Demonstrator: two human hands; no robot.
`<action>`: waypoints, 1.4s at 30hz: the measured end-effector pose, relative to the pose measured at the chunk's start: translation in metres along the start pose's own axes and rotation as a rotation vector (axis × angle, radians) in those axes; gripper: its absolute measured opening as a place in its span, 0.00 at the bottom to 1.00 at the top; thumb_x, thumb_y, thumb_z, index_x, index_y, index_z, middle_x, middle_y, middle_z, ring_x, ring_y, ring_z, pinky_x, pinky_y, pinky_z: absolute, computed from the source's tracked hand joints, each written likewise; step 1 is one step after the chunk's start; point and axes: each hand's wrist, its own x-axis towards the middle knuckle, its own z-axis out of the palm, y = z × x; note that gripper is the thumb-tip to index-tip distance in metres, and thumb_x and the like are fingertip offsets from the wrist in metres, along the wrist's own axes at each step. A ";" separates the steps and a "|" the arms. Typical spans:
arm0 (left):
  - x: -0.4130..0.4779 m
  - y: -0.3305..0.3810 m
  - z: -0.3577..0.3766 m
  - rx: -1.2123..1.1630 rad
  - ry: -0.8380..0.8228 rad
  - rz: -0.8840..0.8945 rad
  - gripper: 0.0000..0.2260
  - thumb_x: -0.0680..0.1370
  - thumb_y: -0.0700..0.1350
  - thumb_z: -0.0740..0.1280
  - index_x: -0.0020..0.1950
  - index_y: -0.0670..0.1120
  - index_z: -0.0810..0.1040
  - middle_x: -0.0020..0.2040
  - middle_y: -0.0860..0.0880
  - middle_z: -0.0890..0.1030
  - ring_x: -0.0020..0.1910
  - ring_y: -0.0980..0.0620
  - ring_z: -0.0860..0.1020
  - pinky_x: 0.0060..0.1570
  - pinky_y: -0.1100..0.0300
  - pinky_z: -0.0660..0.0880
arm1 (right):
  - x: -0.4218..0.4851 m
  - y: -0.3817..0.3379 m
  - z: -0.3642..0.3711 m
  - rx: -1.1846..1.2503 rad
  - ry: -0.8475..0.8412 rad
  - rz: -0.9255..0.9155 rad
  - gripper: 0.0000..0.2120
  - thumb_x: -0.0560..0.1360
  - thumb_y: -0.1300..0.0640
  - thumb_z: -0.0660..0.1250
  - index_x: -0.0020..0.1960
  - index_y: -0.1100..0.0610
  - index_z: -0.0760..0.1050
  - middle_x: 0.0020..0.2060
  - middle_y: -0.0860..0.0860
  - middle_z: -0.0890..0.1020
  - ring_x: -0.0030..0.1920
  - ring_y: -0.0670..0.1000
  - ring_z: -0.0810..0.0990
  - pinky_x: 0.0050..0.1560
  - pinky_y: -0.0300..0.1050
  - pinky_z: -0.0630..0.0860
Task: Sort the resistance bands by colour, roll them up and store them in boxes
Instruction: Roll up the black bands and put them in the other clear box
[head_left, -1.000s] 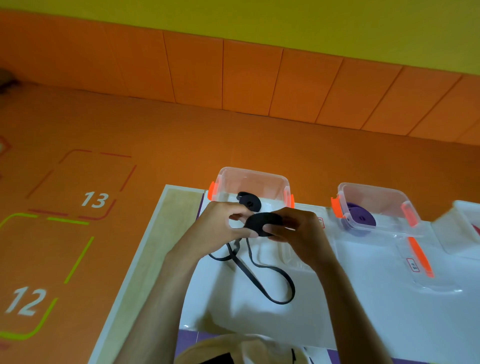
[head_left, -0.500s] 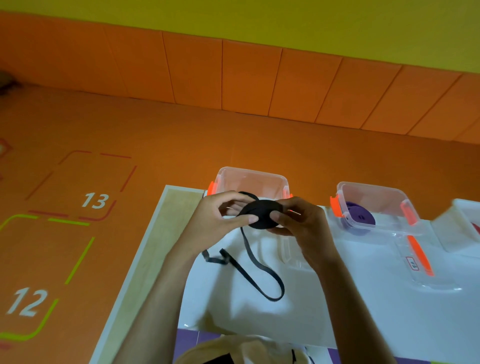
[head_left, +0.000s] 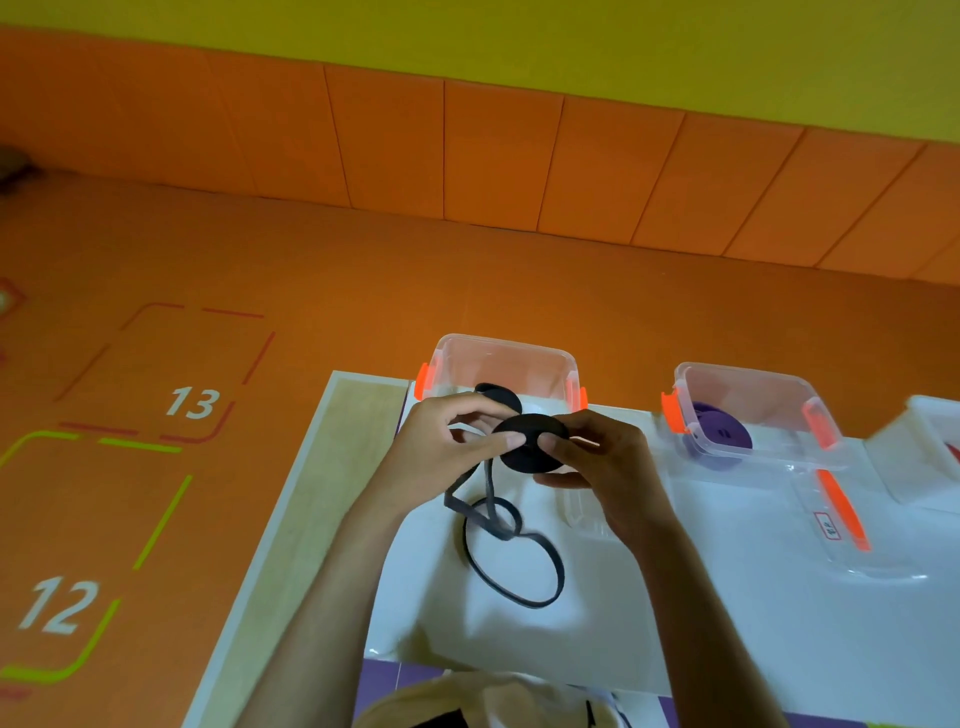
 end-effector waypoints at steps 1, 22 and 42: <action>0.001 0.000 0.000 -0.004 0.010 -0.003 0.07 0.76 0.45 0.79 0.52 0.54 0.88 0.47 0.55 0.87 0.50 0.55 0.85 0.48 0.66 0.79 | 0.000 0.000 0.000 0.018 -0.007 0.006 0.11 0.69 0.54 0.80 0.51 0.54 0.87 0.48 0.57 0.88 0.51 0.61 0.88 0.44 0.50 0.86; 0.000 -0.015 -0.014 0.051 -0.053 -0.107 0.09 0.72 0.41 0.82 0.48 0.53 0.89 0.42 0.53 0.87 0.41 0.57 0.83 0.46 0.67 0.77 | 0.000 -0.002 -0.017 -0.435 -0.109 -0.085 0.10 0.71 0.45 0.75 0.52 0.41 0.82 0.48 0.35 0.87 0.54 0.41 0.86 0.52 0.33 0.82; -0.004 -0.006 -0.004 0.004 -0.146 -0.097 0.09 0.82 0.48 0.73 0.61 0.54 0.87 0.56 0.58 0.87 0.60 0.58 0.83 0.58 0.65 0.76 | -0.005 -0.010 -0.006 -0.259 -0.009 -0.107 0.13 0.77 0.60 0.76 0.51 0.41 0.87 0.45 0.49 0.89 0.49 0.51 0.89 0.42 0.52 0.87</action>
